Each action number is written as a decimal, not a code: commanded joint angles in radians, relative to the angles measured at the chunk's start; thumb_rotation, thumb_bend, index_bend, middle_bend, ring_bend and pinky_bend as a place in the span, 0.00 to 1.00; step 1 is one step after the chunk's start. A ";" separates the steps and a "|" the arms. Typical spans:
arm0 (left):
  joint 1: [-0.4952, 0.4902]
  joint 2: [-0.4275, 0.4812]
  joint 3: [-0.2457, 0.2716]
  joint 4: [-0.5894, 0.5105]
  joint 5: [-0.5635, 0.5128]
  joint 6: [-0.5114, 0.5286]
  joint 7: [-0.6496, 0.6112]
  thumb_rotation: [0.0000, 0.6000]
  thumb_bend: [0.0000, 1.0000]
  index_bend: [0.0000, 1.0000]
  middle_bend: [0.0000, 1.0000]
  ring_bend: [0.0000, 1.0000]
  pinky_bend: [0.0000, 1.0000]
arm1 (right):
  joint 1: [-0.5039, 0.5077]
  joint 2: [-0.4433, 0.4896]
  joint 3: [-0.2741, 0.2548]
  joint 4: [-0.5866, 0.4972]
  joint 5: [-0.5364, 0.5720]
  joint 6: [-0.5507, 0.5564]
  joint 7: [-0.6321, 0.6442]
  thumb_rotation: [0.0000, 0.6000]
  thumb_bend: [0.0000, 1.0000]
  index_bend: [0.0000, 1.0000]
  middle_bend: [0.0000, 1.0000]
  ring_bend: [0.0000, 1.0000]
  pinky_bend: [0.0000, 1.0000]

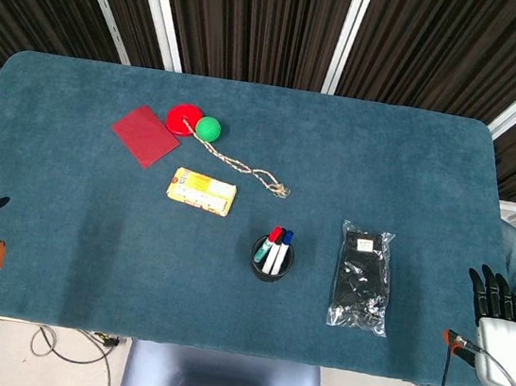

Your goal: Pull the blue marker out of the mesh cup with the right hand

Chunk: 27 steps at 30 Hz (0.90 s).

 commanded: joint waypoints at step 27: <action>0.003 0.012 -0.006 -0.022 -0.029 -0.012 0.013 1.00 0.51 0.04 0.00 0.00 0.03 | 0.005 0.096 -0.023 -0.106 -0.024 -0.136 0.356 1.00 0.20 0.00 0.00 0.00 0.17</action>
